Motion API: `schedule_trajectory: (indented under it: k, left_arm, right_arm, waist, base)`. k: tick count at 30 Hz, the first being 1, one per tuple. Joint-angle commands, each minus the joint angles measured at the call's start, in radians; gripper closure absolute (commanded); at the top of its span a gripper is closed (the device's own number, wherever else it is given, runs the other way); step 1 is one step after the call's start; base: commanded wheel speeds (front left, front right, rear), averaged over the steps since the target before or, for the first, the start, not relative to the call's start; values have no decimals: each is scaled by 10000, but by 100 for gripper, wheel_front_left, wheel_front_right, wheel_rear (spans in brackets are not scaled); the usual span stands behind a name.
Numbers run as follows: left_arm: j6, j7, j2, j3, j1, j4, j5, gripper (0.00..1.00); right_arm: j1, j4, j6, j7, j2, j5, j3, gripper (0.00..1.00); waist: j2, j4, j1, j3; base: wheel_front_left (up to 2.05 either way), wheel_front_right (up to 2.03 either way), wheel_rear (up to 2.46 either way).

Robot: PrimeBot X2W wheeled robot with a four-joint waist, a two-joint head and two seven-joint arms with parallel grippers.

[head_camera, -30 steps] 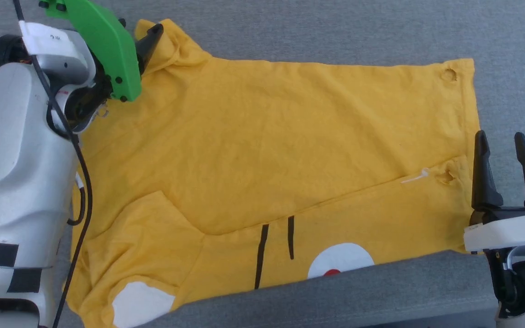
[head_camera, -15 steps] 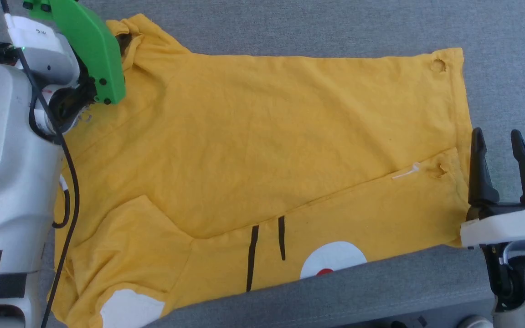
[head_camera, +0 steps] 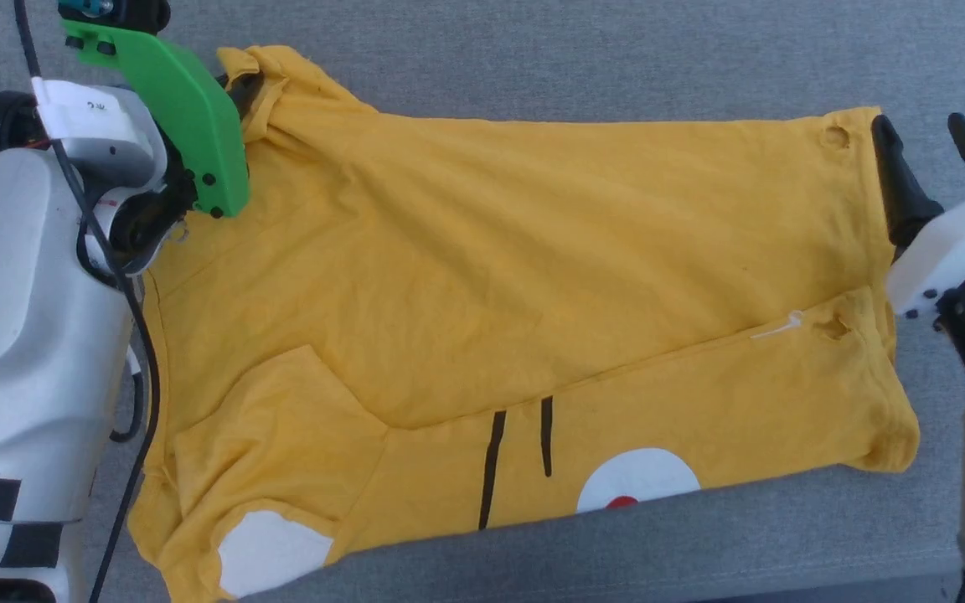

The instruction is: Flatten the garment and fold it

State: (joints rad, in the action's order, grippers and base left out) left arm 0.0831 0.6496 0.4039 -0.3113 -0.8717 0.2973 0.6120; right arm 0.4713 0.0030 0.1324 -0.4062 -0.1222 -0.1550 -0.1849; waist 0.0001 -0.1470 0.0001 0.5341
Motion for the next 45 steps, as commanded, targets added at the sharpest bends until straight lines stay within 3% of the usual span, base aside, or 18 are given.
schedule_trajectory:
  k: [1, 9, 18, 19, 20, 21, 32, 45]
  left_arm:
    - [43, -73, -40, -33, 70, -16, 151, 100]
    - [93, -229, -233, -191, -86, 96, 199, 100]
    - [153, -320, -267, -327, -360, 94, 203, 100]
    - [170, -375, -285, -337, -390, 98, 226, 100]
    - [180, -407, -296, -346, -409, 109, 238, 100]
    - [192, -449, -307, -361, -424, 130, 250, 100]
    - [367, -1391, -172, -358, 80, 231, 607, 100]
    - [457, -2970, 320, -310, 2195, -1283, 1341, 100]
  right_arm:
    - [285, 195, -17, -459, -111, 12, -111, 0]
    - [1112, 1363, -17, -2103, -937, -92, 404, 0]
    - [1934, 2530, -17, -1811, -1242, -88, 736, 0]
    - [2032, 2701, -17, -1728, -1263, -90, 773, 56]
    - [2084, 2798, -17, -1684, -1269, -95, 797, 93]
    - [2131, 2901, -17, -1648, -1289, -106, 849, 100]
    - [1905, 3072, -17, -1008, -1558, -433, 952, 100]
    - [-344, 1337, -17, -710, -1557, -947, 378, 100]
  waist:
    - [-1, 67, -1, 71]
    - [-1, 242, -1, 250]
    - [-1, 402, -1, 552]
    - [-1, 425, -1, 579]
    - [-1, 439, -1, 592]
    - [-1, 455, -1, 598]
    - [-1, 465, -1, -418]
    - [-1, 697, -1, -2079]
  base:
    - [0, 0, 0]
    - [0, 0, 0]
    - [0, 0, 0]
    - [0, 0, 0]
    - [0, 0, 0]
    - [0, 0, 0]
    - [0, 0, 0]
    - [0, 0, 0]
